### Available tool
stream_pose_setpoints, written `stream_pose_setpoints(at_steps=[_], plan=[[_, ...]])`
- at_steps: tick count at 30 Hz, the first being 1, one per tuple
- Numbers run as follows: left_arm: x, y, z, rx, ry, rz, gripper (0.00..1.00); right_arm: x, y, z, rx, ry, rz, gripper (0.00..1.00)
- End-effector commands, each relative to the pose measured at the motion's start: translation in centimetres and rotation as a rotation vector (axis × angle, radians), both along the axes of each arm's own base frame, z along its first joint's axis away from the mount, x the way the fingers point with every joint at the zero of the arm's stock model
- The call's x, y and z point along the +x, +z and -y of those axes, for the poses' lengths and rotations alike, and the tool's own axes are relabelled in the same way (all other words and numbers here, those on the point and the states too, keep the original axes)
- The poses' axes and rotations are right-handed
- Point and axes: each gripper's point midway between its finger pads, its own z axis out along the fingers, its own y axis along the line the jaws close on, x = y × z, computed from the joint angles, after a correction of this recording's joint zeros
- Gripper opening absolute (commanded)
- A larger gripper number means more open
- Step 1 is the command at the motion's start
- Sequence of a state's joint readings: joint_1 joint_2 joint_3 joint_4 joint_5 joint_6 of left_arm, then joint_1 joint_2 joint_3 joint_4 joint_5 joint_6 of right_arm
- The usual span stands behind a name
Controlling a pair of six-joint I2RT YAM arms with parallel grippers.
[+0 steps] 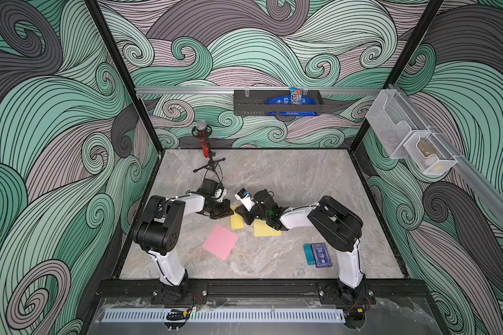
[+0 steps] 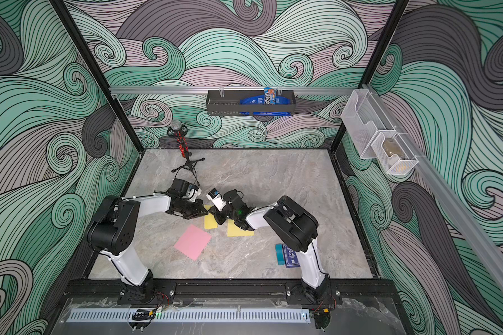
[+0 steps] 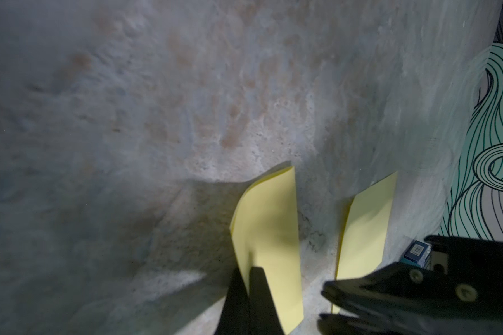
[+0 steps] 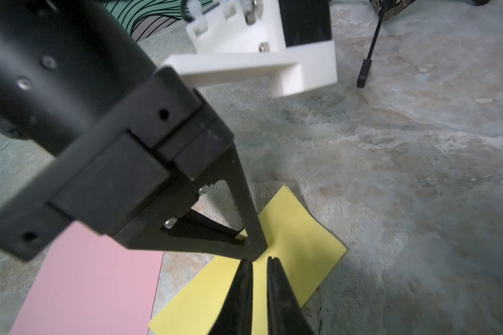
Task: Fold the square paper along the opposite sides
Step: Smooth out the paper at the center of the board.
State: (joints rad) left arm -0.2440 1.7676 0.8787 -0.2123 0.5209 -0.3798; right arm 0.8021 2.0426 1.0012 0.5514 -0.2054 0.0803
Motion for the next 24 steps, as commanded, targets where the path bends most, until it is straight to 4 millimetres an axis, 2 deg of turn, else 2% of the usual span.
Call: stream_pose_setpoints(at_steps=[1, 7, 16, 24], plan=[[-2.4, -1.5, -0.6, 0.044, 0.004, -0.089, 0.0, -0.5, -1.9, 0.3, -0.025, 0.016, -0.016, 0.14], [-2.3, -1.3, -0.6, 0.044, 0.003, -0.083, 0.0, -1.3, -3.3, 1.0, -0.053, 0.016, -0.041, 0.14], [-2.4, -1.3, -0.5, 0.044, 0.0, -0.082, 0.18, -2.0, -3.9, 1.8, -0.067, 0.003, -0.057, 0.14], [-2.4, -1.1, -0.2, 0.042, -0.008, -0.074, 0.18, -2.3, -3.9, 1.8, -0.066, 0.002, -0.061, 0.14]])
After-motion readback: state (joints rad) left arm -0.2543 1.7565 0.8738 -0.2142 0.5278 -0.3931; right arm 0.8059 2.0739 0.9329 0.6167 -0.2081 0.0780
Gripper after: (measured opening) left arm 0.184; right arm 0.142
